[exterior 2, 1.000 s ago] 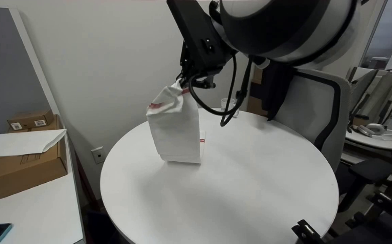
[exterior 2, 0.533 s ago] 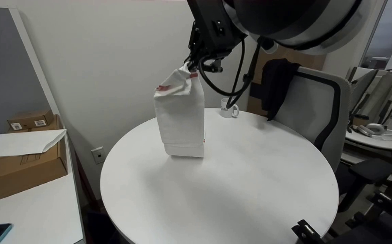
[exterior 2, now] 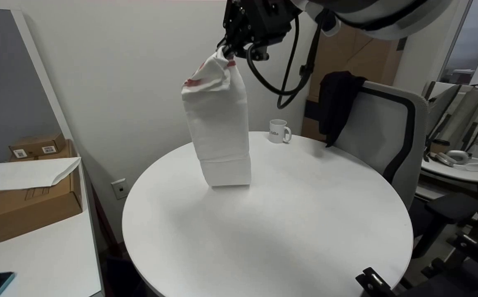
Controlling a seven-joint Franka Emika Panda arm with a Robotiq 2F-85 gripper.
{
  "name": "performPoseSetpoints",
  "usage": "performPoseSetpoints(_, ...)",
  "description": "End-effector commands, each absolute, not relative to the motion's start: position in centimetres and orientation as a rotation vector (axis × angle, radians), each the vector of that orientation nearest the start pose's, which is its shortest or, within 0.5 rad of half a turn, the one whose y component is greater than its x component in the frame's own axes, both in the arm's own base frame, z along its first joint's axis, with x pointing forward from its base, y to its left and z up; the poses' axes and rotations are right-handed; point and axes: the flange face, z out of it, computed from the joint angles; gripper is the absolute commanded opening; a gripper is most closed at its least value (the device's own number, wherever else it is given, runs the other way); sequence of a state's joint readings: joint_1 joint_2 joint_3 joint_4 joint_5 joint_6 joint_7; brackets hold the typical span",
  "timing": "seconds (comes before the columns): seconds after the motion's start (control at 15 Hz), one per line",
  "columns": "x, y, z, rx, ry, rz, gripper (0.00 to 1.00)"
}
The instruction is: Fold the red and white cloth neatly
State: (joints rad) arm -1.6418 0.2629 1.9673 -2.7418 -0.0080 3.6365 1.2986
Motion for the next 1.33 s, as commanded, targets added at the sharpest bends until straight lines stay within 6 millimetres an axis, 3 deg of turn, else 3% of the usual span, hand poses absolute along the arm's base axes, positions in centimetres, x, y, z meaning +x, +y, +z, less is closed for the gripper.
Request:
performPoseSetpoints(0.0,42.2,12.7,40.0,-1.846,1.099,-0.669,0.01)
performPoseSetpoints(0.27,42.4,9.6,42.4,-1.830,1.163,-0.694,0.01)
performPoseSetpoints(0.53,42.0,5.3,44.7,-1.877,1.231,-0.683,0.01)
performPoseSetpoints(0.8,41.4,2.4,46.1,-1.930,1.297,-0.655,0.01)
performPoseSetpoints(0.87,42.0,1.8,44.5,-1.935,1.310,-0.636,0.01)
performPoseSetpoints(1.27,43.7,1.3,41.5,-2.016,1.400,-0.575,0.01)
